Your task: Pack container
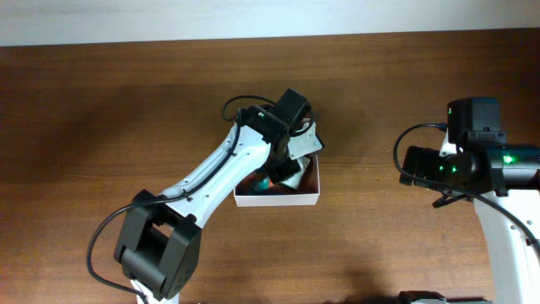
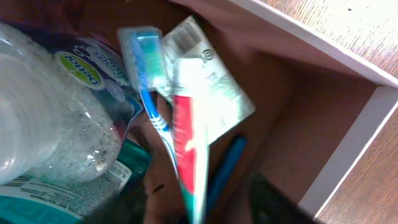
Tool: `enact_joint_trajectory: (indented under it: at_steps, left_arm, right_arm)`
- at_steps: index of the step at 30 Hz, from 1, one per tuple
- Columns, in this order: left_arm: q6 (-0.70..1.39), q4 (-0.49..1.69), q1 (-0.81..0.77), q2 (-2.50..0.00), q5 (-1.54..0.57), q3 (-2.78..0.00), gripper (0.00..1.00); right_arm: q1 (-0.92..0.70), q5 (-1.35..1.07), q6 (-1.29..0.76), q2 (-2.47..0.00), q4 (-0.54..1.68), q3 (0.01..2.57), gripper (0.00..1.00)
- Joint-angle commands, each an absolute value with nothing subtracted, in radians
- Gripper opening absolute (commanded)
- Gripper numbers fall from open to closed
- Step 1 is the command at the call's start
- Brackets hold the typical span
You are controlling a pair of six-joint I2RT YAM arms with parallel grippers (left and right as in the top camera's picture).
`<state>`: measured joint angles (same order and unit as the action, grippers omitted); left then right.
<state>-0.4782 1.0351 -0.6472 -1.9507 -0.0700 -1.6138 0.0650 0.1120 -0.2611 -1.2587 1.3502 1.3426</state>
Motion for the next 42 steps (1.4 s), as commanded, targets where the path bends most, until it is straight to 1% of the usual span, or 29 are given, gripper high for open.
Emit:
enact_joint_trajectory:
  at_steps: [1, 3, 4, 7, 11, 14, 18, 20, 23, 26, 29, 32, 35, 38, 40, 42]
  left_arm:
    - [-0.488, 1.047, -0.662, -1.911, -0.049, -1.639, 0.76]
    - [-0.487, 1.071, -0.668, -1.871, -0.001, -1.663, 0.93]
    - [-0.482, 1.083, -0.668, -1.843, 0.02, -1.673, 0.99]
    - [-0.404, 1.086, -0.638, -1.725, 0.053, -1.677, 0.99]
    - [-0.369, 1.084, -0.559, -1.604, 0.053, -1.676, 0.99]
    - [-0.302, 1.065, -0.434, -1.526, 0.053, -1.676, 0.99]
    - [-0.179, 1.047, -0.212, -1.516, 0.033, -1.676, 0.99]
    - [-0.171, 1.04, -0.13, -1.528, -0.02, -1.676, 0.99]
    - [-0.171, 1.031, -0.044, -1.564, -0.067, -1.676, 0.99]
    - [-0.172, 1.03, -0.035, -1.575, -0.067, -1.676, 0.99]
    - [-0.173, 0.998, -0.036, -1.576, -0.051, -1.676, 0.99]
    - [-0.172, 1.003, -0.015, -1.576, -0.038, -1.676, 0.99]
    - [-0.172, 1.056, 0.014, -1.553, -0.054, -1.676, 0.99]
    - [-0.172, 1.067, 0.025, -1.5, -0.08, -1.649, 0.99]
    - [-0.172, 1.031, 0.025, -1.429, -0.083, -1.585, 0.99]
    - [-0.172, 0.947, 0.025, -1.281, -0.083, -1.428, 0.99]
  right_arm:
    - [0.073, 0.117, -0.262, -1.259, 1.348, 1.345, 0.98]
    - [0.073, 0.117, -0.262, -1.259, 1.348, 1.345, 0.99]
    - [0.073, 0.117, -0.262, -1.259, 1.348, 1.345, 0.98]
    - [0.072, 0.117, -0.262, -1.259, 1.347, 1.345, 0.98]
    - [0.068, 0.117, -0.262, -1.259, 1.311, 1.348, 0.98]
    - [0.027, 0.117, -0.257, -1.259, 1.267, 1.366, 0.98]
    - [-0.107, 0.122, -0.205, -1.267, 1.118, 1.393, 0.98]
    - [-0.144, 0.153, -0.206, -1.292, 1.052, 1.393, 0.98]
    - [-0.143, 0.158, -0.206, -1.369, 0.963, 1.393, 0.98]
    - [-0.143, 0.17, -0.2, -1.394, 0.9, 1.393, 0.98]
    - [-0.143, 0.17, -0.137, -1.394, 0.864, 1.393, 0.98]
    - [-0.143, 0.169, -0.135, -1.38, 0.873, 1.393, 0.98]
    - [-0.143, 0.17, -0.135, -1.325, 0.906, 1.393, 0.98]
    - [-0.144, 0.17, -0.135, -1.256, 0.934, 1.39, 0.98]
    - [-0.144, 0.169, -0.135, -1.192, 0.942, 1.369, 0.98]
    - [-0.144, 0.17, -0.135, -1.084, 0.934, 1.288, 0.98]
